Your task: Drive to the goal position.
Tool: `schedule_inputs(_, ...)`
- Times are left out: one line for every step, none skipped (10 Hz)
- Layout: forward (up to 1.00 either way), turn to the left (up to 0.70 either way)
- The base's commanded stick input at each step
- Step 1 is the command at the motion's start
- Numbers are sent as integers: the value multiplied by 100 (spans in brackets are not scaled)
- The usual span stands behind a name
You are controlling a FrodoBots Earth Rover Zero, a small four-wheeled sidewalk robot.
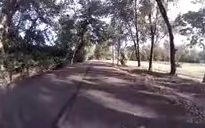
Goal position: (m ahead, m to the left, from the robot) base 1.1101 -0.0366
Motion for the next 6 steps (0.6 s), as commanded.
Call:
schedule_inputs(70,0)
schedule_inputs(70,0)
schedule_inputs(70,0)
schedule_inputs(70,0)
schedule_inputs(70,0)
schedule_inputs(70,0)
